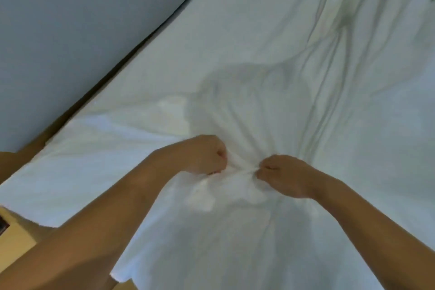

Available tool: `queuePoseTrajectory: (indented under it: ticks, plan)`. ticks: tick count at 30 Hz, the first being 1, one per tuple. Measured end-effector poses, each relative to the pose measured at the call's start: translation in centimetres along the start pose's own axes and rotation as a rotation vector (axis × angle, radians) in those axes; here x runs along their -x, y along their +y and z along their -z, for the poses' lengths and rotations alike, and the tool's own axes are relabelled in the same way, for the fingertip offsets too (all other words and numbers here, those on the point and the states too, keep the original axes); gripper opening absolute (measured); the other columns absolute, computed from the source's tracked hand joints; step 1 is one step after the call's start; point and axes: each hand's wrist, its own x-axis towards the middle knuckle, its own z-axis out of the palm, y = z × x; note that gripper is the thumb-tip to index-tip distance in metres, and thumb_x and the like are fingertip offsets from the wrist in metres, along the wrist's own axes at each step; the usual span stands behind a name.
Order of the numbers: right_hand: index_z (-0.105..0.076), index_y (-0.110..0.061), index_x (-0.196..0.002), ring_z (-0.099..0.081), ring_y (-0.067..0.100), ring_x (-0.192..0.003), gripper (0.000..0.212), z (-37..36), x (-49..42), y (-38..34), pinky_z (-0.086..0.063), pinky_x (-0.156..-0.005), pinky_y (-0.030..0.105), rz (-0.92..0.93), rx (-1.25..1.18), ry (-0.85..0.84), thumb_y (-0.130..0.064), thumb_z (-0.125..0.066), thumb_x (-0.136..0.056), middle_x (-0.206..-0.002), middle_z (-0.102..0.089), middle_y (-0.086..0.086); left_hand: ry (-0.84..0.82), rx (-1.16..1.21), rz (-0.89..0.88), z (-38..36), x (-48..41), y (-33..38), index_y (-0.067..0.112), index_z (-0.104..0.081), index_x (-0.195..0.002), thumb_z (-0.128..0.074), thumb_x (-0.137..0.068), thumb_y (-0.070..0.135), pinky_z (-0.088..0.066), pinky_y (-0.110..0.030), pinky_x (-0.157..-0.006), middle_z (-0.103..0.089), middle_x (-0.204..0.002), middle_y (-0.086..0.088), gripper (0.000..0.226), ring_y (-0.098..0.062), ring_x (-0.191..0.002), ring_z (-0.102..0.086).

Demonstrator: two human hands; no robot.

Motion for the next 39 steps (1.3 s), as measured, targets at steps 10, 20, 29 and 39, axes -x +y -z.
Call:
queuePoseTrajectory:
  ticks: [10,20,29,39]
  plan:
    - [-0.047,-0.021,-0.058,-0.044,0.009,-0.058,0.027,1.3,0.6,1.4,-0.034,-0.056,0.024,-0.022,-0.378,-0.286,-0.025,-0.054,-0.084,-0.059,-0.046,-0.008,0.442,-0.033,0.059,4.8,-13.0,8.5,0.019,-0.031,-0.143,-0.056,-0.081,0.064,-0.041,-0.036,-0.092,-0.048,-0.135,-0.007,0.081,-0.028,-0.122,-0.048]
    - [-0.027,-0.015,-0.144,-0.029,0.027,-0.132,0.087,9.3,-4.2,6.9,-0.029,-0.104,0.048,-0.679,-0.866,1.072,-0.058,-0.065,-0.077,-0.142,-0.033,0.006,0.594,-0.073,-0.375,4.2,-13.0,11.5,0.023,-0.027,-0.065,-0.044,-0.095,0.033,-0.027,-0.029,-0.043,-0.039,-0.053,0.002,0.036,-0.017,-0.044,-0.037]
    - [-0.057,-0.006,-0.122,-0.062,0.025,-0.101,0.043,15.9,-3.6,6.0,-0.050,-0.089,0.037,-0.417,-1.252,1.053,-0.037,-0.049,-0.093,-0.112,-0.065,0.008,0.588,-0.067,-0.312,6.5,-14.3,14.5,0.019,-0.048,-0.091,-0.049,-0.093,0.045,-0.040,-0.030,-0.068,-0.051,-0.094,0.001,0.026,-0.019,-0.083,-0.053]
    - [-0.058,-0.003,-0.126,-0.058,0.031,-0.117,0.048,14.0,11.1,11.0,-0.050,-0.094,0.041,0.365,-1.937,1.036,-0.033,-0.056,-0.089,-0.126,-0.060,0.019,0.193,0.148,-0.574,0.9,-13.5,27.1,0.020,-0.056,-0.126,-0.041,-0.089,0.063,-0.039,-0.025,-0.089,-0.056,-0.125,0.002,0.058,-0.013,-0.113,-0.054]
